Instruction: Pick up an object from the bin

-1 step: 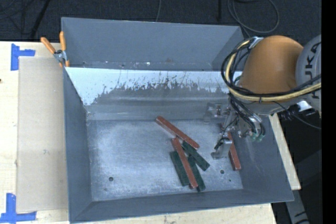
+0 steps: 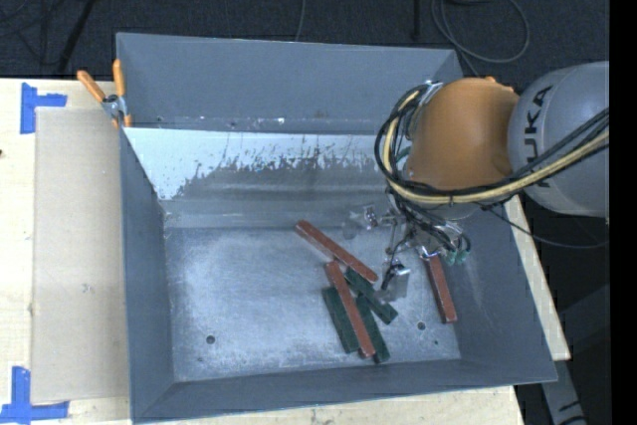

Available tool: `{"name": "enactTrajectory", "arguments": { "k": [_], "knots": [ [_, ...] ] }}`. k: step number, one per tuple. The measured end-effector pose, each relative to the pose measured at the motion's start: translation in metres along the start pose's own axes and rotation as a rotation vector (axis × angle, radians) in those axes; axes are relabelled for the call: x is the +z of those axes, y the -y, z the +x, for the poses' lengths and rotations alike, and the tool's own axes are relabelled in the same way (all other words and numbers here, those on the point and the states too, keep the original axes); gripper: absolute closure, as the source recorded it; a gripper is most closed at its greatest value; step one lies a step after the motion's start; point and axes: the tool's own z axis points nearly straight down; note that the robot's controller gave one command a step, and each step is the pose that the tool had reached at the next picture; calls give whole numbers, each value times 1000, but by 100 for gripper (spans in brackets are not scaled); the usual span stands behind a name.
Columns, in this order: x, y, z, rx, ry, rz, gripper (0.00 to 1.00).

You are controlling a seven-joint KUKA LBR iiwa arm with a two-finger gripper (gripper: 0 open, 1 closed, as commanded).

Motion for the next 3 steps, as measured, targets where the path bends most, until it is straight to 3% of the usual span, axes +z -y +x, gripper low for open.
{"name": "enactTrajectory", "arguments": {
  "k": [1,2,3],
  "knots": [
    [34,6,-57,-189,4,2,0],
    [67,-39,-62,17,1,2,0],
    [70,-1,-55,364,4,0,0]
  ]
}}
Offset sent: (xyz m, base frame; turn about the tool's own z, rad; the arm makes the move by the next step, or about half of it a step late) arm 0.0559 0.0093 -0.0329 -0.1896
